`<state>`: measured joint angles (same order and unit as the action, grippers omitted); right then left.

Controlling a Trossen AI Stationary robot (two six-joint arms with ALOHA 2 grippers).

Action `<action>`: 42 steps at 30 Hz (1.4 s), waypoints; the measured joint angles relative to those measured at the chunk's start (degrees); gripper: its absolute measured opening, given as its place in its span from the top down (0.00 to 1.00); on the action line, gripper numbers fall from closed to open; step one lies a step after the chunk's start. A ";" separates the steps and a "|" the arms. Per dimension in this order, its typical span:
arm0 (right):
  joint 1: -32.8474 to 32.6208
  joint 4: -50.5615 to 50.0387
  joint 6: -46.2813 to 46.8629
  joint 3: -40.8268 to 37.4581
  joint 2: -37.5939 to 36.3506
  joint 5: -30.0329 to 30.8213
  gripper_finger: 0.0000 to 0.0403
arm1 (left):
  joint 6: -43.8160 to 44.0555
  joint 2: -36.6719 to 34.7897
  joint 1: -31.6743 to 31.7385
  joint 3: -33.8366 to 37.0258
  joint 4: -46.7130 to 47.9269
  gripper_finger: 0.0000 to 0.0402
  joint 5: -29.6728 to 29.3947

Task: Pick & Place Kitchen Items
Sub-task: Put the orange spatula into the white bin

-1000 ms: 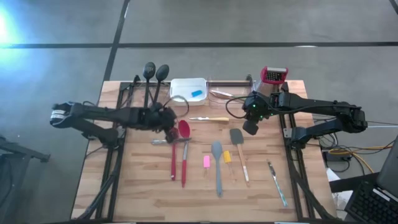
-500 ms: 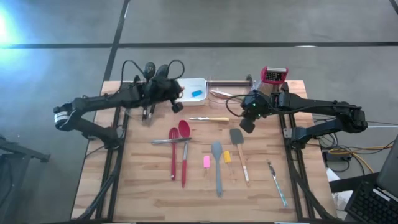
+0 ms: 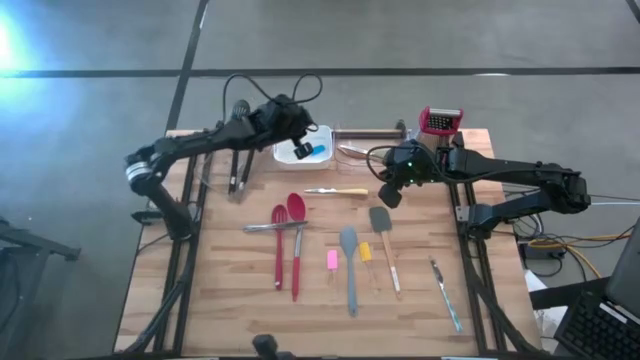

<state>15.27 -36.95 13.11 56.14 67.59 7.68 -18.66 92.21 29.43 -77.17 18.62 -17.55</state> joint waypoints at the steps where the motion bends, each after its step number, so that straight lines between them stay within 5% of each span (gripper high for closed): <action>1: 0.00 0.00 0.02 0.00 0.00 0.00 0.89 | -0.05 1.03 0.00 -1.02 0.19 0.95 -0.01; 12: 0.07 0.26 3.60 0.00 0.00 3.04 0.89 | -1.28 8.14 1.15 -7.20 2.44 0.95 0.16; 42: 0.00 0.39 2.77 0.00 0.00 2.84 0.89 | -0.81 17.23 4.29 -8.32 6.47 0.95 9.66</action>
<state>15.27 -36.56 15.88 56.14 67.59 10.52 -19.47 109.44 33.72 -85.49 25.10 -7.89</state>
